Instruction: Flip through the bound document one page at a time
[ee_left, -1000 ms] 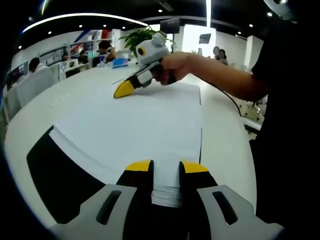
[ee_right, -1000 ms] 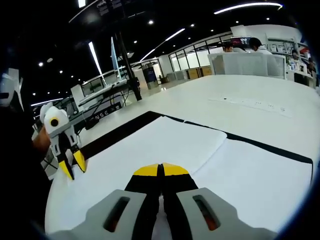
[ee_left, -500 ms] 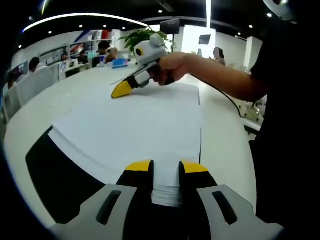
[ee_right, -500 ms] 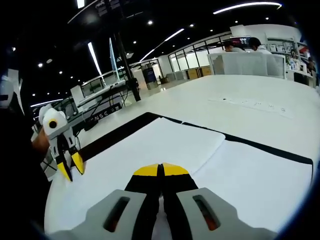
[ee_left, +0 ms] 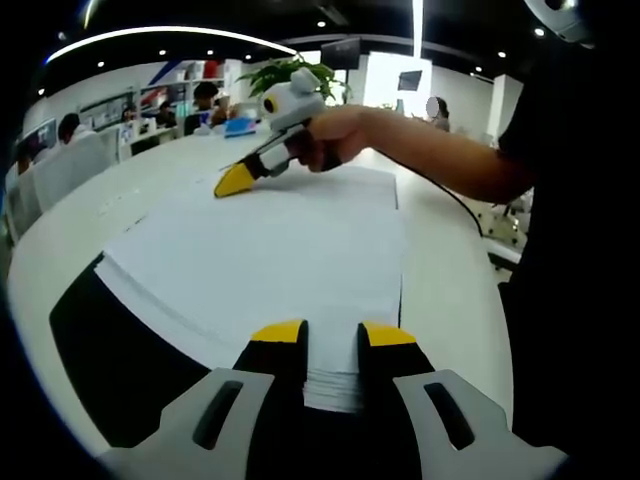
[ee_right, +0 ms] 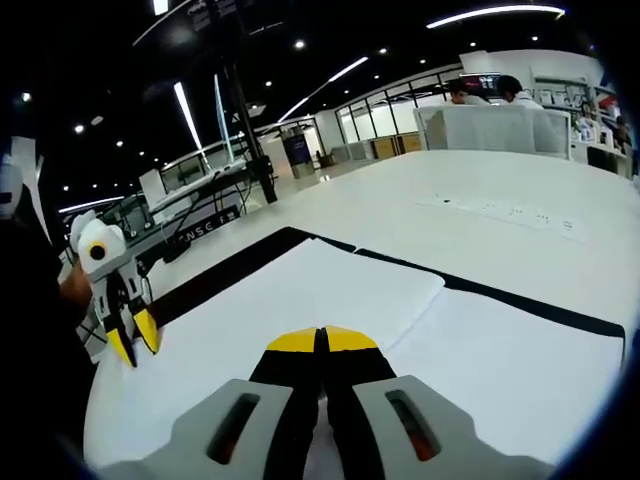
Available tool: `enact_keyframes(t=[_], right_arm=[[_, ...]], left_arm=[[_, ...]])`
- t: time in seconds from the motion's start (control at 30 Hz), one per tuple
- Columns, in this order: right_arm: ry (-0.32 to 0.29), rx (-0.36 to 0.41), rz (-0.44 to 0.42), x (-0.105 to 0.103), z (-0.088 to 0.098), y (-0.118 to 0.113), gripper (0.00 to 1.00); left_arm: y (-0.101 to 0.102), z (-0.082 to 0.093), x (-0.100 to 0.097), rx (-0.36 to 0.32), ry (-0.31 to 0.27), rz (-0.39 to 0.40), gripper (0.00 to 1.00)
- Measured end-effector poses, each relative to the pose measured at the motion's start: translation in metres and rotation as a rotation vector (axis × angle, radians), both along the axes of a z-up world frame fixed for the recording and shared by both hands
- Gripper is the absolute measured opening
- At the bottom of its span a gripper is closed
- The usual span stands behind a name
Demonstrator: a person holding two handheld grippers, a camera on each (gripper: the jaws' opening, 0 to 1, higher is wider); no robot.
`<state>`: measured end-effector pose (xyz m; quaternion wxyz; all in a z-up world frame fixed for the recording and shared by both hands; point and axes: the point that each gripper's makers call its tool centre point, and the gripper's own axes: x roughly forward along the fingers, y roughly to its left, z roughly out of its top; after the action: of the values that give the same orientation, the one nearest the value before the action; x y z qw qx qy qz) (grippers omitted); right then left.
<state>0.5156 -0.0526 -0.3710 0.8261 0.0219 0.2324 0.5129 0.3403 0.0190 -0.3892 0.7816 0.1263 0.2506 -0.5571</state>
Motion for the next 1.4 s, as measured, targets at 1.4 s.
enact_keyframes(t=[1.4], right_arm=[[-0.018,-0.009,0.022,0.017,-0.003,0.007,0.02]], left_arm=[[-0.002,0.000,0.000,-0.019,0.001,-0.003,0.23]])
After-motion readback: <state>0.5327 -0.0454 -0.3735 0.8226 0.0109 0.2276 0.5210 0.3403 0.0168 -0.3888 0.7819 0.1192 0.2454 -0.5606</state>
